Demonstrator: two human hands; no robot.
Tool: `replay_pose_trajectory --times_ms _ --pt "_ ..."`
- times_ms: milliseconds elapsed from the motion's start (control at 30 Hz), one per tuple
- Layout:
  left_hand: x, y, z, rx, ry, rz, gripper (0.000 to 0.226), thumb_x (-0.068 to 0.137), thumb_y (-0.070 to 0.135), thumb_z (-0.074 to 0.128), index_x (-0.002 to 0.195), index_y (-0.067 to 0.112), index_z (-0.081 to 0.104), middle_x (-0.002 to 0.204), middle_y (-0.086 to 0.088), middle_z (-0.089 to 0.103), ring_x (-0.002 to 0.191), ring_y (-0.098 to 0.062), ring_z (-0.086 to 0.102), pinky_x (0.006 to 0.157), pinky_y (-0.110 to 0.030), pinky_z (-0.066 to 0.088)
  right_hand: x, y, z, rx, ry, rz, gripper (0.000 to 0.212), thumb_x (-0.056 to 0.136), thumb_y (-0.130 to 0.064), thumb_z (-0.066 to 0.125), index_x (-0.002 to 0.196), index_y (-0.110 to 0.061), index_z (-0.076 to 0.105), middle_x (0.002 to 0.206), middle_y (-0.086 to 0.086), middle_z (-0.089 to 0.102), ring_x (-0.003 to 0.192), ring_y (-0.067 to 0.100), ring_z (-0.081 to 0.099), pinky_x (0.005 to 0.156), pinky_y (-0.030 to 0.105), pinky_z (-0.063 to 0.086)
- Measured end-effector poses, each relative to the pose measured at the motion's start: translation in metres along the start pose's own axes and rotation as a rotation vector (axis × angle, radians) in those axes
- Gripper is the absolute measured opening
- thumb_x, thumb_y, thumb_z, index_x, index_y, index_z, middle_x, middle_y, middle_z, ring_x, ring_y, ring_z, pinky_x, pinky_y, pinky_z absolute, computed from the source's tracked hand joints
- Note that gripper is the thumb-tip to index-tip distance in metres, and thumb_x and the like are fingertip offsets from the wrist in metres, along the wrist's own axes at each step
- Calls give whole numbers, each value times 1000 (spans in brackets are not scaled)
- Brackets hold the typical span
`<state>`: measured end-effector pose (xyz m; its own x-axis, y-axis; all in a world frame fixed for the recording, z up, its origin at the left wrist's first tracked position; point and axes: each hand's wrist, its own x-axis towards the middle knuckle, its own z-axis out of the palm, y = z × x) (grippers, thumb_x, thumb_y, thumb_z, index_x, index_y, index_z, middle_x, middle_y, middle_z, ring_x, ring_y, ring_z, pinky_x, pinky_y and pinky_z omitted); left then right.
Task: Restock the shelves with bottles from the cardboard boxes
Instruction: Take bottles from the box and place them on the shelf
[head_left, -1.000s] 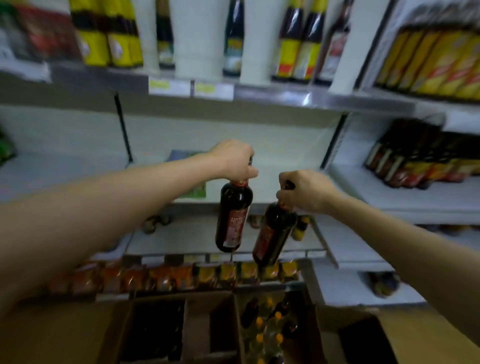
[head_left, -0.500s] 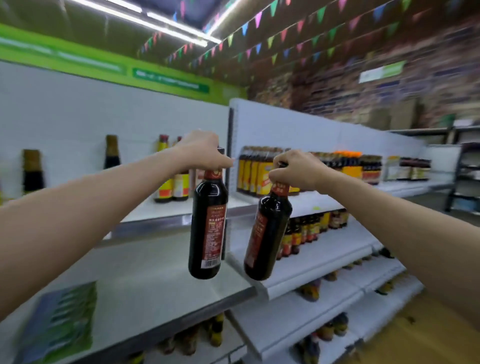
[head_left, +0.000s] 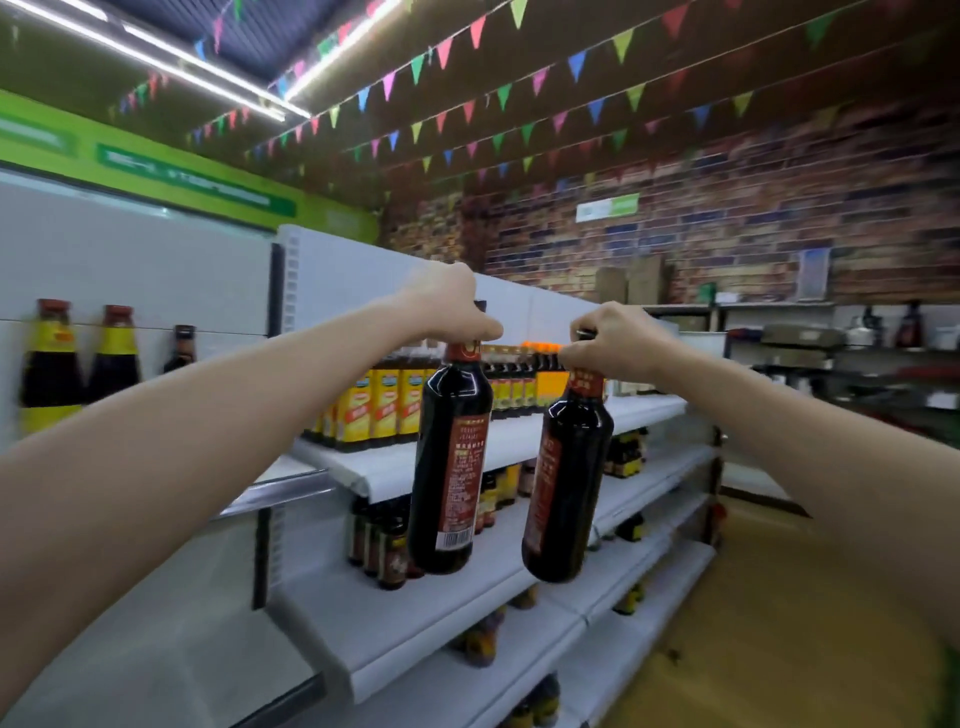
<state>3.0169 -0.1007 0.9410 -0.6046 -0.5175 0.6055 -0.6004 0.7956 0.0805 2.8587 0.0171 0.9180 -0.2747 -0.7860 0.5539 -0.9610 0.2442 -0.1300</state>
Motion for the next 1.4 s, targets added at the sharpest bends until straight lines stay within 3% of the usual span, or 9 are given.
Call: replay_pose_trajectory --times_ms 233,600,733,1000,1233,1333,1400 --pt "73 74 69 -191 -29 -1 45 84 31 62 53 12 35 52 0 33 47 -15 33 44 -24 24 23 103 -10 -68 -50 34 27 87 -29 58 72 -8 51 70 8 42 63 19 38 54 29 25" --pt "198 150 177 -140 -105 73 42 86 36 62 60 9 43 56 -2 43 49 -16 42 45 -25 30 78 257 22 -58 -14 130 34 87 -30 59 62 -10 46 63 5 41 62 19 39 56 30 27" --pt "255 165 220 -160 -82 109 42 84 33 62 57 10 39 54 -2 37 48 -17 38 44 -24 28 120 307 40 -116 -4 158 31 87 -37 59 70 -11 59 70 5 52 66 20 47 60 31 35" --pt "369 209 291 -125 -101 171 39 84 32 62 60 8 42 55 -4 43 47 -20 43 43 -23 33 197 407 60 -90 56 193 26 84 -33 59 76 -9 61 71 6 48 66 20 44 59 30 32" --pt "450 259 385 -116 -154 209 46 84 39 64 57 10 41 55 0 35 48 -13 33 43 -23 25 246 516 104 -96 -1 232 30 84 -32 59 79 -3 64 73 6 51 66 20 47 57 30 34" --pt "487 283 422 -135 -155 182 45 84 38 64 57 11 42 54 -1 37 48 -14 36 43 -23 26 269 573 117 -116 13 222 37 83 -32 60 93 3 66 76 17 51 69 30 50 57 38 38" --pt "514 302 445 -135 -150 165 43 85 38 63 57 10 44 55 -1 42 48 -14 39 44 -23 29 286 615 121 -111 28 206 39 83 -34 60 94 4 66 74 11 49 67 24 46 59 34 35"
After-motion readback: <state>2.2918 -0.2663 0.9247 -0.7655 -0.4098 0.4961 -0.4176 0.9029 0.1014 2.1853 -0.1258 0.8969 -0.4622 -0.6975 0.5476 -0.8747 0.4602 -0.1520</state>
